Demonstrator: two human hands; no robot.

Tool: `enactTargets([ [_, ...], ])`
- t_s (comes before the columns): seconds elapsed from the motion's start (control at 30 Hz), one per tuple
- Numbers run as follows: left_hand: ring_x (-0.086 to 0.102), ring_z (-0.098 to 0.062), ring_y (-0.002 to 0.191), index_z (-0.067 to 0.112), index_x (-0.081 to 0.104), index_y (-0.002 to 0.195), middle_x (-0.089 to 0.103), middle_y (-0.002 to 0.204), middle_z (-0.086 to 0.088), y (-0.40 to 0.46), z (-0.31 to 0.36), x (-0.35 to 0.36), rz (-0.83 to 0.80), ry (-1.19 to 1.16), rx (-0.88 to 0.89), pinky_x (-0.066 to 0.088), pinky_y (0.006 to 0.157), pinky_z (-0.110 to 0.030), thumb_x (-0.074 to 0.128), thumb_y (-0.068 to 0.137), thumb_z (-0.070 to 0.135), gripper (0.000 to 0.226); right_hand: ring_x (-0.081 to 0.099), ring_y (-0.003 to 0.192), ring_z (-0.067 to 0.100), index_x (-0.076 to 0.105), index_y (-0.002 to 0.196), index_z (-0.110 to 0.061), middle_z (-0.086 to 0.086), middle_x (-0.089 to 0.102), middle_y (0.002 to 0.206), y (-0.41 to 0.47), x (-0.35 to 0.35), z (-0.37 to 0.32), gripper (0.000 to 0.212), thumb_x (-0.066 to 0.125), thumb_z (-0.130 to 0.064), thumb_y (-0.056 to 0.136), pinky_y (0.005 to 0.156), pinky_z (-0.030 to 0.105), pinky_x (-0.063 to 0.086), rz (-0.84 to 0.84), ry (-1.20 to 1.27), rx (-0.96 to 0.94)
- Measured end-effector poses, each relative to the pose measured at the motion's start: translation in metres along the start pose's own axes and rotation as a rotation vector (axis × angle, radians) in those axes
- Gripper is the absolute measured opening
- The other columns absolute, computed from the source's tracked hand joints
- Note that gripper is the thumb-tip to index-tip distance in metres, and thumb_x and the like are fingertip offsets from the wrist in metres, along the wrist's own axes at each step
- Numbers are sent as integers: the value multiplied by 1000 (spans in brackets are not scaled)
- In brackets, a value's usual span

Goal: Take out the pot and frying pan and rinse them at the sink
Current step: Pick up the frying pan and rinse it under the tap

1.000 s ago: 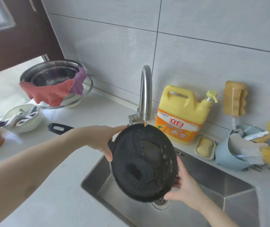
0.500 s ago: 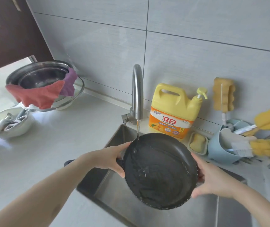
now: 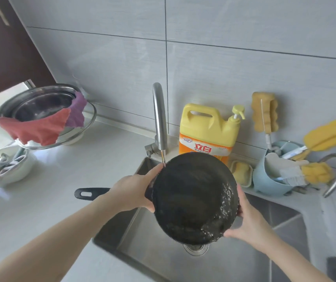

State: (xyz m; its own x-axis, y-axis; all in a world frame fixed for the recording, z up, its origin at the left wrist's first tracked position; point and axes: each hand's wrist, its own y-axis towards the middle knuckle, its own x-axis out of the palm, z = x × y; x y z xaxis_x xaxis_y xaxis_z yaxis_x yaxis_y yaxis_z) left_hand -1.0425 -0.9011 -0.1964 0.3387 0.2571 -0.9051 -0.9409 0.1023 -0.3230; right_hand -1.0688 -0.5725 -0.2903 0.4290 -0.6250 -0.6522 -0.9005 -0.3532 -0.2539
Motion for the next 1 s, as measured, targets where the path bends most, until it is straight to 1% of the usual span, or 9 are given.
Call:
enactTargets([
  [0.13, 58, -17, 72, 51, -20, 147, 62, 82, 6, 1, -1, 21, 315, 47, 109, 49, 60, -30, 81, 71, 51, 126, 34, 143, 17, -29, 136, -56, -9, 21, 158, -3, -17, 0, 144, 93, -34, 61, 108, 26, 31, 220, -167, -106],
  [0.23, 50, -16, 57, 29, 6, 157, 52, 64, 5, 5, -8, 36, 709, 130, 325, 44, 46, -32, 81, 71, 51, 116, 45, 132, 35, -22, 149, -41, 12, 26, 151, 0, -26, 6, 147, 92, -27, 57, 105, 24, 32, 509, -297, -303],
  [0.33, 40, -15, 64, 16, 19, 154, 49, 66, 2, 4, -7, 35, 988, 220, 475, 36, 53, -29, 68, 82, 48, 92, 49, 113, 37, 8, 152, -4, 38, 50, 129, 2, -39, -5, 94, 63, -46, 88, 108, 21, 26, 759, -353, -546],
  [0.43, 42, -17, 68, 13, 10, 157, 52, 76, -1, 2, -5, 30, 1077, 225, 528, 38, 52, -31, 76, 79, 41, 105, 47, 108, 37, 16, 140, 2, 35, 51, 120, 5, -54, -13, 74, 42, -53, 98, 100, 38, 35, 837, -404, -664],
  [0.7, 42, -16, 69, 14, 17, 154, 47, 83, 1, 0, -2, 27, 1055, 224, 507, 39, 53, -31, 80, 78, 40, 102, 48, 110, 40, 19, 139, 6, 35, 48, 119, -1, -64, -19, 77, 49, -50, 97, 110, 28, 31, 836, -383, -654],
  [0.77, 39, -13, 67, 13, 24, 150, 48, 74, 2, 0, 0, 31, 1021, 194, 471, 34, 54, -27, 73, 81, 46, 91, 48, 122, 40, 12, 149, 0, 32, 44, 134, -2, -63, -13, 96, 68, -46, 85, 112, 21, 29, 705, -362, -553],
  [0.83, 41, -12, 63, 16, 21, 151, 50, 66, 3, 1, 0, 37, 920, 132, 408, 35, 52, -26, 64, 80, 55, 92, 48, 127, 40, 0, 157, -14, 29, 43, 143, -6, -62, -10, 122, 79, -41, 68, 107, 26, 36, 551, -356, -440],
  [0.93, 59, -17, 64, 39, -6, 155, 62, 72, 5, 1, -3, 47, 662, -9, 272, 47, 50, -30, 72, 70, 58, 116, 49, 130, 30, -13, 155, -32, 3, 32, 152, -9, -62, -10, 136, 83, -38, 58, 103, 31, 39, 369, -381, -363],
  [1.0, 65, -19, 79, 60, -23, 141, 68, 88, 7, 2, -7, 52, 456, -86, 169, 52, 63, -32, 81, 67, 52, 128, 38, 138, 15, -24, 145, -52, -22, 9, 153, -9, -62, -8, 142, 89, -38, 60, 108, 26, 33, 201, -315, -278],
])
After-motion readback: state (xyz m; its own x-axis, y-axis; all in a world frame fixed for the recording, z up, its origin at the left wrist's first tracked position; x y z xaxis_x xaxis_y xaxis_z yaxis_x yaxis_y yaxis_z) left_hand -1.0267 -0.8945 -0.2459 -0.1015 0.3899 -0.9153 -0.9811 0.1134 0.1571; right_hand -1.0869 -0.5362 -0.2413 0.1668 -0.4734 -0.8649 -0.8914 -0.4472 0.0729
